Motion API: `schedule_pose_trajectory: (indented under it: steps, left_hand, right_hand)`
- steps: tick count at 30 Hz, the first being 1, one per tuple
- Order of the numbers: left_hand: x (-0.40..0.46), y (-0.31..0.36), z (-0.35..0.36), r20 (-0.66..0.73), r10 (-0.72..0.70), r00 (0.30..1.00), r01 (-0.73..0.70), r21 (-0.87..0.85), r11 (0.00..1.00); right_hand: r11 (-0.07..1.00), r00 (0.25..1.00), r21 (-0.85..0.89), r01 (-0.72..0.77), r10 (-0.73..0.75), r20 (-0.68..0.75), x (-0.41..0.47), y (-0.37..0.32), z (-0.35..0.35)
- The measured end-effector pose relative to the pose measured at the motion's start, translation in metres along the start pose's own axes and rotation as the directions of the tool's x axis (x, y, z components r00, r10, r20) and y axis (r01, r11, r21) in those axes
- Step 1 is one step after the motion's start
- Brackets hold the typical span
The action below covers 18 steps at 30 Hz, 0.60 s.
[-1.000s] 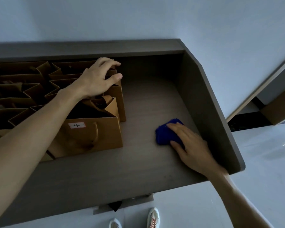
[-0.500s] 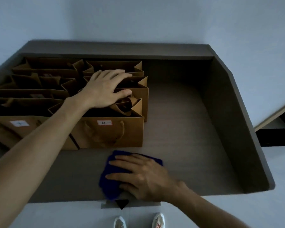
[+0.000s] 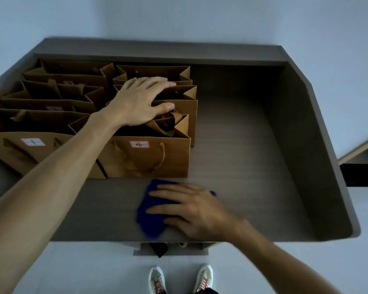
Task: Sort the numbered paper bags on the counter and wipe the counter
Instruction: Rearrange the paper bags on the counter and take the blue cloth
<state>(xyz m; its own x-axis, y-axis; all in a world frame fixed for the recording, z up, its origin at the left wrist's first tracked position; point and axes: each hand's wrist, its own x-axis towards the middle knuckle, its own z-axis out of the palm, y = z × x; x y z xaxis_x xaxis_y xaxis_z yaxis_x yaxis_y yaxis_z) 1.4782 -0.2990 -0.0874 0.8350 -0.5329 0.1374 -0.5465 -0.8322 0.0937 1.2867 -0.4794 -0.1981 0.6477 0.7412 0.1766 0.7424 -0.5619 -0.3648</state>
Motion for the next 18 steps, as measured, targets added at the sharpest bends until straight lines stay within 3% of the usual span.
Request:
schedule_pose_trajectory:
  steps: [4, 7, 10, 18]
  left_hand:
    - [0.002, 0.0, 0.0, -0.003, -0.003, 1.0, 0.003, 0.009, 1.0]
    - [0.001, 0.001, -0.001, -0.016, -0.003, 1.0, 0.003, 0.015, 1.0]
    - [0.0, 0.003, -0.001, -0.036, -0.006, 0.999, 0.007, 0.016, 1.0]
    - [-0.001, 0.004, -0.001, -0.034, -0.01, 0.999, 0.01, 0.002, 1.0]
  right_hand:
    - [0.99, 0.992, -0.07, -0.122, 0.124, 0.016, -0.072, 0.026, -0.026]
    - [0.983, 0.992, -0.138, -0.118, 0.123, 0.028, -0.077, 0.026, -0.028]
    - [0.98, 0.997, -0.189, -0.057, 0.066, 0.045, -0.045, 0.009, -0.013]
    - [0.992, 0.993, -0.043, 0.121, -0.12, 0.011, 0.078, -0.043, 0.043]
